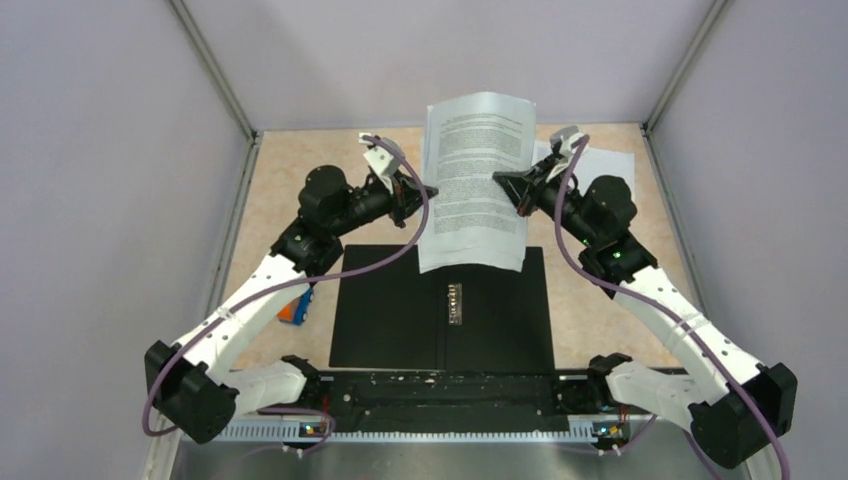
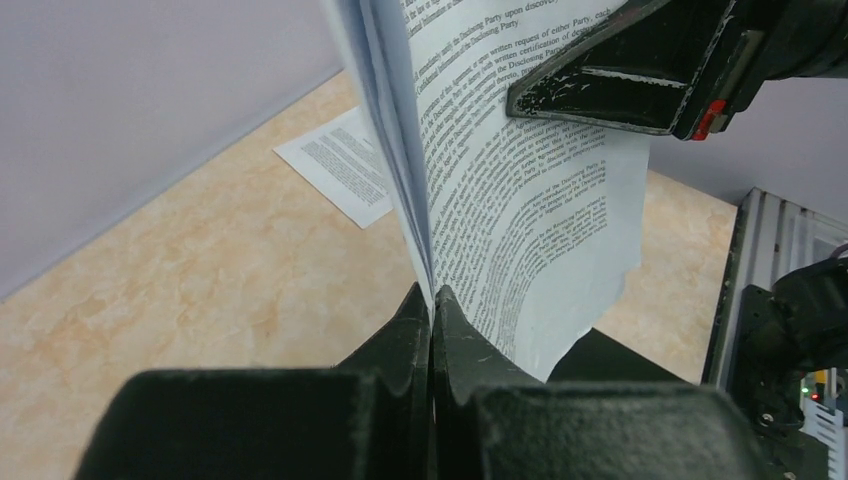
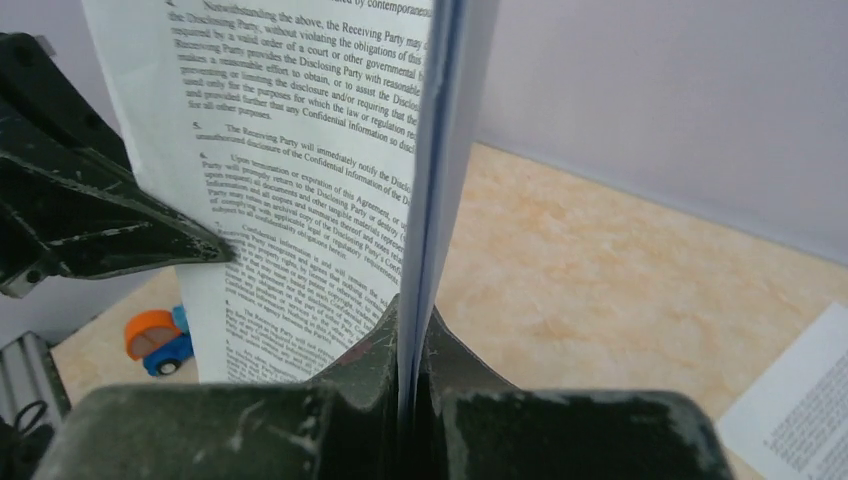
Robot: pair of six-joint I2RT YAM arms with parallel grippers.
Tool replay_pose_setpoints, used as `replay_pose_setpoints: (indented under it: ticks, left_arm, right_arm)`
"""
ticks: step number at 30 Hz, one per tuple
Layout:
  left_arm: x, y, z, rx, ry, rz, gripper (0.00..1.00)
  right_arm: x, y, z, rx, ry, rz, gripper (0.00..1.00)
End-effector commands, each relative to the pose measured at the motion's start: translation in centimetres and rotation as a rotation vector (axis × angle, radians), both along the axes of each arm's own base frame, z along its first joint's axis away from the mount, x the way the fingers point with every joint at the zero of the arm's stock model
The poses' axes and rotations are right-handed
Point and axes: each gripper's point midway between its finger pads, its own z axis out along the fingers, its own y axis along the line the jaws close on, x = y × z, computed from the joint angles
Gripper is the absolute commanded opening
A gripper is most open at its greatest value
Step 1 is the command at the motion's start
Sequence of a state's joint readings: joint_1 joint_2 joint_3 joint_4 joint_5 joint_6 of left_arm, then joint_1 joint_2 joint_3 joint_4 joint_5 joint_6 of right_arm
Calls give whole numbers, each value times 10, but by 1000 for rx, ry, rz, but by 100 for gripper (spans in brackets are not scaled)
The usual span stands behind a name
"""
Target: Put the files into the folder
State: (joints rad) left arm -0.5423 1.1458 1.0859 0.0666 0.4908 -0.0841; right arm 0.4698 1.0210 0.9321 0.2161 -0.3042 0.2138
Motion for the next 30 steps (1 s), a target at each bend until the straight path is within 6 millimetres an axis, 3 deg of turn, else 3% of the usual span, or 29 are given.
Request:
replay_pose_setpoints:
  ticks: [1, 7, 10, 18, 25, 30]
  left_arm:
    - [14, -7, 14, -81, -160, 40, 0]
    - [33, -17, -30, -81, -156, 68, 0]
    - [40, -21, -50, -97, -170, 73, 0]
    - [67, -27, -96, -83, -140, 132, 0]
    - [71, -26, -134, -94, -84, 160, 0]
    - [69, -21, -148, -87, -60, 176, 5]
  right_arm:
    - [11, -18, -8, -21, -69, -125, 0]
    - [21, -20, -50, -40, -24, -160, 0]
    - [25, -23, -64, -29, -16, -189, 10]
    - [40, -20, -83, -18, 4, -201, 33]
    - [44, -14, -103, -16, 57, -154, 38]
    - [45, -11, -110, -20, 75, -136, 38]
